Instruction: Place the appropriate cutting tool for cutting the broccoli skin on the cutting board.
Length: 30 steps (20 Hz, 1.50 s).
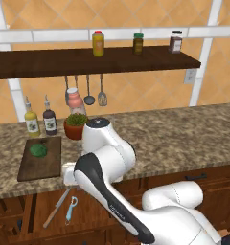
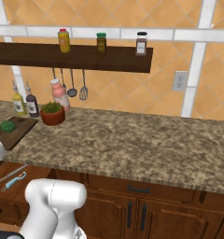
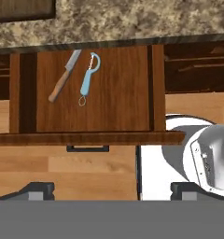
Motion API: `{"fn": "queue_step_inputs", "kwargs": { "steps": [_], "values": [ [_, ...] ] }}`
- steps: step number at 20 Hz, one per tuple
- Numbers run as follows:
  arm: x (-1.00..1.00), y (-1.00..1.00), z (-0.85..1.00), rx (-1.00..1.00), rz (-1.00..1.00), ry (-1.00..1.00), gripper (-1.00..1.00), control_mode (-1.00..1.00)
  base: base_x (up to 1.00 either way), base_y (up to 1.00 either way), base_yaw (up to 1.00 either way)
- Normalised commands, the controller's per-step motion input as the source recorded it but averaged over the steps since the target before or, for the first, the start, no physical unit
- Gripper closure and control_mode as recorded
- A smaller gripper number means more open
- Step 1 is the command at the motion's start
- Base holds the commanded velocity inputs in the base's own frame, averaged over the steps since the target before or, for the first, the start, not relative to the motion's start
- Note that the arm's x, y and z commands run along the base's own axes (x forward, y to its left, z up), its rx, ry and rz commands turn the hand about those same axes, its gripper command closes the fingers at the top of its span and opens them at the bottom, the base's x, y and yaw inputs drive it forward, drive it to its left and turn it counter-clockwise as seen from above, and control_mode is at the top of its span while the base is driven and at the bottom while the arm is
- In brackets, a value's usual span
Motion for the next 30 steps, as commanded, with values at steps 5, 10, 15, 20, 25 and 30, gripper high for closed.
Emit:
{"fn": "queue_step_inputs", "kwargs": {
  "steps": [5,10,15,20,25,30],
  "values": [
    [-0.16,0.78,-0.47,-0.01,0.03,0.08,-1.0,-1.0,0.0,0.0,0.0],
    [0.13,0.77,-0.53,-0.02,0.01,0.09,-1.0,-1.0,0.0,0.0,0.0],
    [0.34,0.53,-0.71,-0.01,0.0,0.12,-1.0,-1.0,0.0,0.0,0.0],
    [0.47,0.23,-0.65,0.0,0.02,0.11,-1.0,-1.0,0.0,0.0,0.0],
    [0.41,0.01,-0.61,0.0,0.03,0.1,-1.0,-1.0,0.0,0.0,0.0],
    [0.28,0.0,-0.6,-0.01,0.03,0.09,-1.0,-1.0,0.0,0.0,0.0]
  ]
}}
